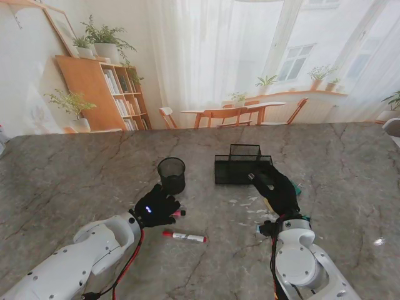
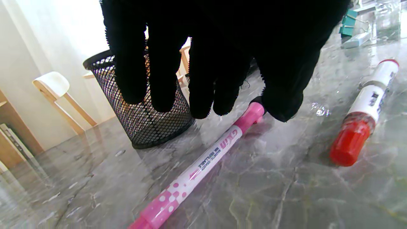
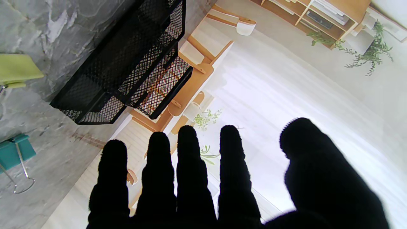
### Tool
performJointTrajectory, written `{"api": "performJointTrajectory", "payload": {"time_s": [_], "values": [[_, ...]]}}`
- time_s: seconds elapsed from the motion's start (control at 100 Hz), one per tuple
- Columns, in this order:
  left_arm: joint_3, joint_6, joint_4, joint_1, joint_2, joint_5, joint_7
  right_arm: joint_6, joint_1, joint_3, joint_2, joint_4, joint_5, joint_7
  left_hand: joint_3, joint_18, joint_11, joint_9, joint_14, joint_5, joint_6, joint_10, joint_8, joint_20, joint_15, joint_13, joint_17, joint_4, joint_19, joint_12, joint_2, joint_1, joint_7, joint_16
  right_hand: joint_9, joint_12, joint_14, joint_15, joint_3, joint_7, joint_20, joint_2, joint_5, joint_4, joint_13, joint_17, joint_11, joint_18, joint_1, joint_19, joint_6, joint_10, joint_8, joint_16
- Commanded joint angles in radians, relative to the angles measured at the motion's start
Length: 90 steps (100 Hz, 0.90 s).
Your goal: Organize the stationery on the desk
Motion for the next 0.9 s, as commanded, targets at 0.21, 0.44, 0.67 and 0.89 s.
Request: {"api": "performJointTrajectory", "payload": {"time_s": [0.21, 0.44, 0.67, 0.89], "values": [[0.088, 0.051, 0.076, -0.069, -0.005, -0.050, 0.008, -0.009, 0.006, -0.007, -0.006, 0.005, 0.018, 0.012, -0.006, -0.020, 0.065, -0.026, 0.040, -0.003, 0.045, 0.009, 0.043, -0.024, 0.062, -0.028, -0.029, 0.026, 0.061, 0.028, -0.037, 0.056, 0.086, 0.023, 0.007, 0.019, 0.004, 0.004, -0.029, 0.011, 0.008, 0.031, 0.006, 0.018, 0.009, 0.001, 0.013, 0.008, -0.010, 0.019, -0.001, -0.002, 0.005, 0.012], [0.139, 0.076, 0.102, -0.093, -0.006, -0.077, -0.002, -0.008, 0.004, -0.007, -0.009, 0.003, 0.023, 0.001, -0.006, -0.026, 0.127, 0.006, 0.038, 0.009, 0.011, -0.008, 0.129, -0.022, 0.111, -0.002, -0.015, 0.017, 0.089, 0.051, -0.100, 0.112, 0.218, 0.041, 0.008, 0.020, 0.006, 0.005, -0.033, 0.011, 0.008, 0.036, 0.004, 0.018, 0.010, 0.002, 0.014, 0.009, -0.010, 0.021, 0.000, 0.001, 0.005, 0.013], [0.172, 0.081, 0.116, -0.104, -0.005, -0.097, -0.014, -0.012, -0.004, 0.000, -0.015, -0.003, 0.030, -0.024, 0.001, -0.033, 0.207, 0.067, 0.022, 0.066, -0.059, -0.040, 0.027, -0.004, 0.167, 0.048, 0.015, 0.014, 0.120, 0.078, -0.224, 0.203, 0.401, 0.068, 0.011, 0.021, 0.007, 0.006, -0.037, 0.014, 0.008, 0.048, 0.012, 0.018, 0.014, 0.003, 0.014, 0.012, -0.009, 0.023, 0.003, 0.006, 0.007, 0.014], [0.176, 0.079, 0.115, -0.095, -0.004, -0.105, -0.022, -0.011, -0.013, 0.009, -0.018, -0.006, 0.029, -0.040, 0.012, -0.044, 0.209, 0.146, 0.002, 0.119, -0.094, -0.076, -0.068, 0.009, 0.199, 0.087, 0.036, 0.017, 0.134, 0.242, -0.255, 0.269, 0.519, 0.081, 0.012, 0.022, 0.010, 0.005, -0.044, 0.015, 0.008, 0.056, 0.014, 0.018, 0.014, 0.002, 0.014, 0.014, -0.006, 0.026, 0.006, 0.006, 0.008, 0.015]]}}
